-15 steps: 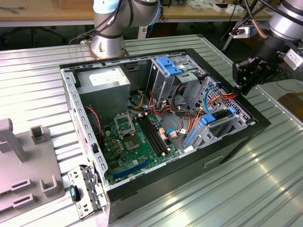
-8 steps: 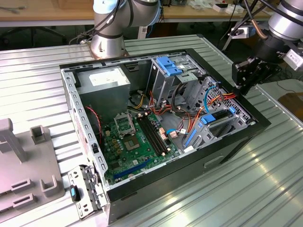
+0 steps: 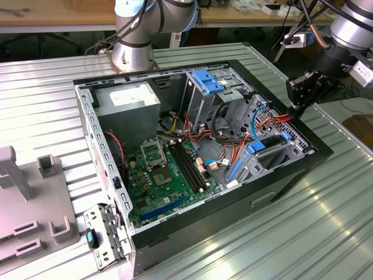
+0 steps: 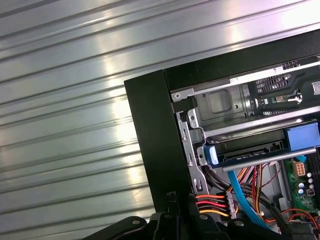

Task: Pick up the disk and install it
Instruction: 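Insert the first disk wire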

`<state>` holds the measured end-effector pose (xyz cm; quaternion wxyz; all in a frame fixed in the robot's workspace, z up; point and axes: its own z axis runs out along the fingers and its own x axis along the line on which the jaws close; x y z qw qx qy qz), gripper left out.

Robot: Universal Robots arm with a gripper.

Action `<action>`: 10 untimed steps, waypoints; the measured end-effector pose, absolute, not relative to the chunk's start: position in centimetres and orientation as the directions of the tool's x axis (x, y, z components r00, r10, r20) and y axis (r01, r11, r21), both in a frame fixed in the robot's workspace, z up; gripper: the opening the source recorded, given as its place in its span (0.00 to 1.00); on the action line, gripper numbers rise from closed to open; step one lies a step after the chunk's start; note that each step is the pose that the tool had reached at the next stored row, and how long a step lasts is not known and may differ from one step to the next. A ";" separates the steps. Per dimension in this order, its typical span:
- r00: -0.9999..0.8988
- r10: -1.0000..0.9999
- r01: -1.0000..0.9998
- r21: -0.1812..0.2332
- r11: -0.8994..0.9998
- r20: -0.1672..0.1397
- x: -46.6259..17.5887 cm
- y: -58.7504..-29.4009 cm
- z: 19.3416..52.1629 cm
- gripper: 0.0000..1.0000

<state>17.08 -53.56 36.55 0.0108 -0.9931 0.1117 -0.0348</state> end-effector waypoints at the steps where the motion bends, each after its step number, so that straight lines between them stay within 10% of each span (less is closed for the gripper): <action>1: 0.973 -0.223 -0.221 -0.029 -0.975 0.067 17.1 -53.6 36.5 0.17; 10: 0.973 -0.222 -0.221 -0.026 -0.975 0.067 17.1 -53.6 37.3 0.17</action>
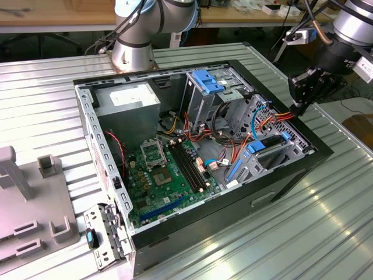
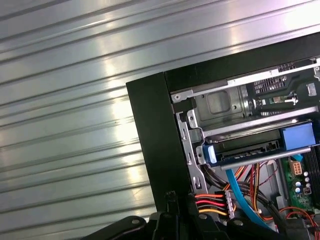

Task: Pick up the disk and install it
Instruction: 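Insert the first disk wire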

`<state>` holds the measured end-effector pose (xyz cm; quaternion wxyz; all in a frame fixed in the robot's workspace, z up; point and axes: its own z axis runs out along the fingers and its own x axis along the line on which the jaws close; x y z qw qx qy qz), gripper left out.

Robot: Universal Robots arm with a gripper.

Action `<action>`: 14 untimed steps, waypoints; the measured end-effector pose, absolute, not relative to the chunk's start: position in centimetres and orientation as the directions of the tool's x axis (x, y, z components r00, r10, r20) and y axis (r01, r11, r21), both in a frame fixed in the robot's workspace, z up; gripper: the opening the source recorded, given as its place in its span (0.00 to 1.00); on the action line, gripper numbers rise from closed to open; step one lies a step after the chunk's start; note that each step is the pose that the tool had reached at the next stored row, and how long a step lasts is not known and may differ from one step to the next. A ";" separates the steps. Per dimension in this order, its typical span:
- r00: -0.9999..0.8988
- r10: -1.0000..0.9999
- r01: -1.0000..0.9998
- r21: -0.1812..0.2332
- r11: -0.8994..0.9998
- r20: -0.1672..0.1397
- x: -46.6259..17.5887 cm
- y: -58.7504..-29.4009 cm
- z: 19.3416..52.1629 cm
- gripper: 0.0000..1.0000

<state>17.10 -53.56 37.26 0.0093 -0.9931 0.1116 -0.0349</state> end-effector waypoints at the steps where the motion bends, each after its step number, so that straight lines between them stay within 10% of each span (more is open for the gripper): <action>1: 0.973 -0.222 -0.221 -0.026 -0.975 0.067 17.1 -53.6 37.3 0.17; 14: 0.926 -0.371 -0.370 -0.026 -0.929 0.067 17.1 -53.6 37.1 0.17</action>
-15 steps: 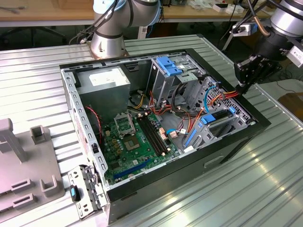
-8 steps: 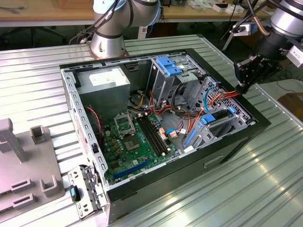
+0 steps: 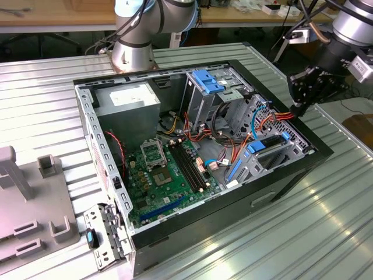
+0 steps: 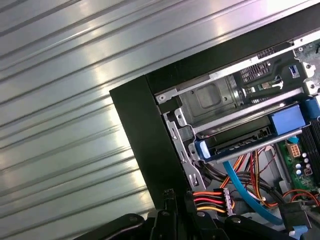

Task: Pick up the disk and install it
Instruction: 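Insert the first disk wire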

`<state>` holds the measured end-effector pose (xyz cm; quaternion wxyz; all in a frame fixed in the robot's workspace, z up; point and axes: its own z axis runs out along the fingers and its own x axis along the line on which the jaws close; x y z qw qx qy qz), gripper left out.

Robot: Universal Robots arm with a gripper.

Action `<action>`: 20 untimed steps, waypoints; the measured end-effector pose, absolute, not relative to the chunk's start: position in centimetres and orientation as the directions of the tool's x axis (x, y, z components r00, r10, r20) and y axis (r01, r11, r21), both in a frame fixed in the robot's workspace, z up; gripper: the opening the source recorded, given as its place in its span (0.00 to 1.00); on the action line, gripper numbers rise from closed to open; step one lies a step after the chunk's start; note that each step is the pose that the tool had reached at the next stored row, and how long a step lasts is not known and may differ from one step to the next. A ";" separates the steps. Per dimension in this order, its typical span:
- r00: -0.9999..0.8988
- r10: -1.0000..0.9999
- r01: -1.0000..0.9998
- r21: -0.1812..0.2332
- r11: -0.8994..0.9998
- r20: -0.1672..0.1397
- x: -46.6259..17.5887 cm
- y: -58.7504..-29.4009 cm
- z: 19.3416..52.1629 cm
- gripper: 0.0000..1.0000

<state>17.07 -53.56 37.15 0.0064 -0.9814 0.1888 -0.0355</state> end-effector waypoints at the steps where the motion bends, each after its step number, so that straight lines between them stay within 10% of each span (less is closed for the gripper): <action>1: 0.922 -0.381 -0.380 -0.026 -0.925 0.067 17.1 -53.6 37.1 0.17; 20: 0.824 -0.562 -0.562 -0.026 -0.827 0.067 15.6 -53.6 37.0 0.17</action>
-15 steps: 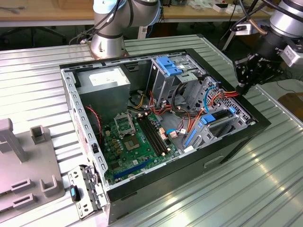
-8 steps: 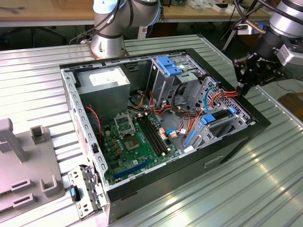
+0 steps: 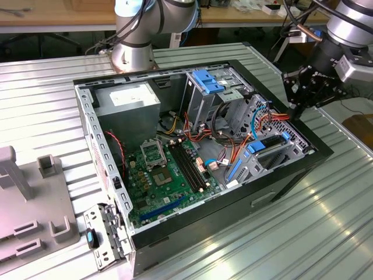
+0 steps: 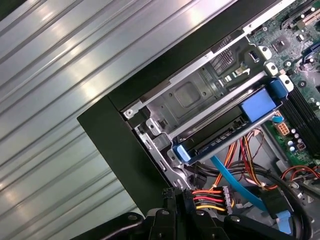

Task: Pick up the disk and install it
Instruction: 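Insert the first disk wire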

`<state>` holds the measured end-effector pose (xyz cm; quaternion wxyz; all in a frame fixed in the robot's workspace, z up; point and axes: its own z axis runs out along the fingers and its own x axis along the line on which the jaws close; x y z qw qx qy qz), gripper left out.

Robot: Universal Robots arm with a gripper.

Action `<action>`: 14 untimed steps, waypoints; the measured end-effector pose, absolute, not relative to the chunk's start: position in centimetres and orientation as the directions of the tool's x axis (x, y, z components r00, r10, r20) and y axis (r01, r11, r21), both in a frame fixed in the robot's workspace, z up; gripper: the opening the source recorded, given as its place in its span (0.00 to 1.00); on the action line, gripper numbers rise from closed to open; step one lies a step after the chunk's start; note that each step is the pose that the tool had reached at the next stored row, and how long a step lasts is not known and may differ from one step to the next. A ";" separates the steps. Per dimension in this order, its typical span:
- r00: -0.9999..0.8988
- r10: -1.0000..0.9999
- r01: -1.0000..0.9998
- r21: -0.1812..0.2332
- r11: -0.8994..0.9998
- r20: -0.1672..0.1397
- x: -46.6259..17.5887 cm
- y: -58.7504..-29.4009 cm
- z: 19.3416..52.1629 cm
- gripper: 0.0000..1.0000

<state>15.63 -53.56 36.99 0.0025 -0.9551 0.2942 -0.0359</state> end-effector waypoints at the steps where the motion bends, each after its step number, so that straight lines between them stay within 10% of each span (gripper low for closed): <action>1: 0.821 -0.566 -0.566 -0.026 -0.824 0.067 15.5 -53.6 37.0 0.17; 14: 0.722 -0.688 -0.689 -0.024 -0.725 0.064 14.7 -53.6 37.0 0.17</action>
